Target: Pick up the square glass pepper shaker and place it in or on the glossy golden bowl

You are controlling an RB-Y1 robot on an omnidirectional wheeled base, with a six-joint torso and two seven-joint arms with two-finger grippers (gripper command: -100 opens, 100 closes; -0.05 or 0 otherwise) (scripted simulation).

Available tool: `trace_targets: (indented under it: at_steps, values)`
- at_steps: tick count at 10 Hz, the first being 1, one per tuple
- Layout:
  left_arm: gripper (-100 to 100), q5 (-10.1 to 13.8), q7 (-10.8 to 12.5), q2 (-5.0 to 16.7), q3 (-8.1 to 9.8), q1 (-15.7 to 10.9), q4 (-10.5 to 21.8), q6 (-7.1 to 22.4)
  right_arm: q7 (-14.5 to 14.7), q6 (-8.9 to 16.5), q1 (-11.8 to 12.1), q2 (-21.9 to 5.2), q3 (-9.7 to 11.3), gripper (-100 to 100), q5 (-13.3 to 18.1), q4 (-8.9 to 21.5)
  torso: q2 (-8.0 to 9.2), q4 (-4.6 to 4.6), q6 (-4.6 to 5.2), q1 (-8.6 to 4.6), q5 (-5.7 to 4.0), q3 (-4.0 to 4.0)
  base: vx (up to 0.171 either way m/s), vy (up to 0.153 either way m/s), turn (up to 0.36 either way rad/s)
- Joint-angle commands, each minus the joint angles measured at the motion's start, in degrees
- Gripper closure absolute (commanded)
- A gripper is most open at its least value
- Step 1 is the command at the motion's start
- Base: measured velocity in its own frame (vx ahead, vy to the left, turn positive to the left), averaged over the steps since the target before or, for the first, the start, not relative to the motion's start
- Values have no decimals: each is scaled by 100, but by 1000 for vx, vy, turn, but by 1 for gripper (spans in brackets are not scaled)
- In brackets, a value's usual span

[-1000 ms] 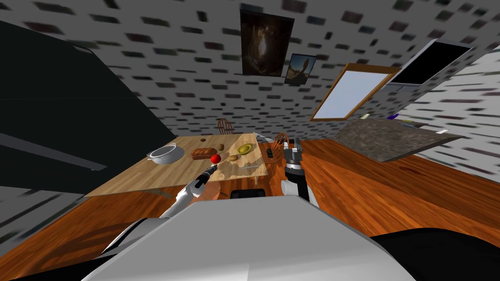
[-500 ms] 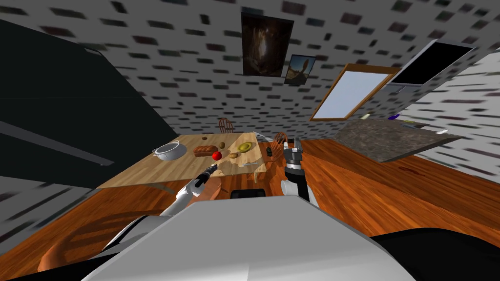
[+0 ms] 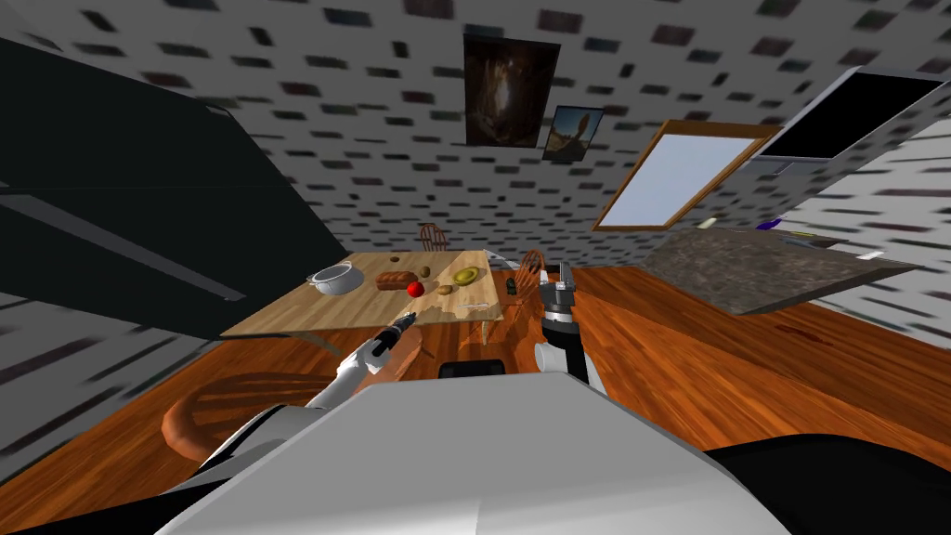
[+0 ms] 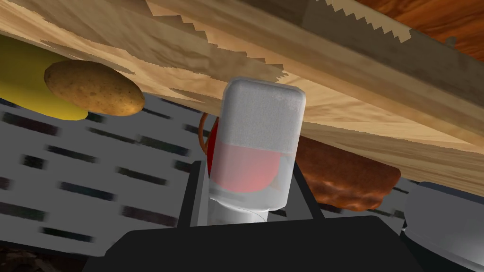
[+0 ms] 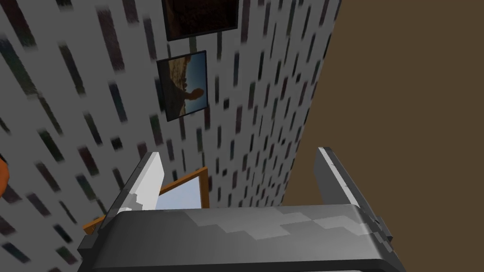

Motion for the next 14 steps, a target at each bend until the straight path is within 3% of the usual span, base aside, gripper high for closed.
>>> trace_targets:
  at_steps: [1,2,10,12,14]
  values:
    - [100,-67,278,27,-132,-17,15,-41,0,0,0,0,0,0,0,0,0,0,0,0,0,0,-99,-80,105]
    - [100,-67,278,27,-132,-17,15,-41,0,0,0,0,0,0,0,0,-5,-7,-1,0,5,-6,-66,-46,32]
    - [100,-214,1425,264,-684,-187,268,-194,0,0,0,0,0,0,0,0,-20,-10,1,4,4,-14,-93,-63,45]
    - [100,-188,1626,344,-790,-276,343,-113,0,0,0,0,0,0,0,0,-34,-10,6,-1,1,-21,-45,-66,-76]
    - [100,-93,1832,496,-907,-466,460,152,0,0,0,0,0,0,0,0,-50,-24,18,-7,-13,-36,-25,-74,-248]
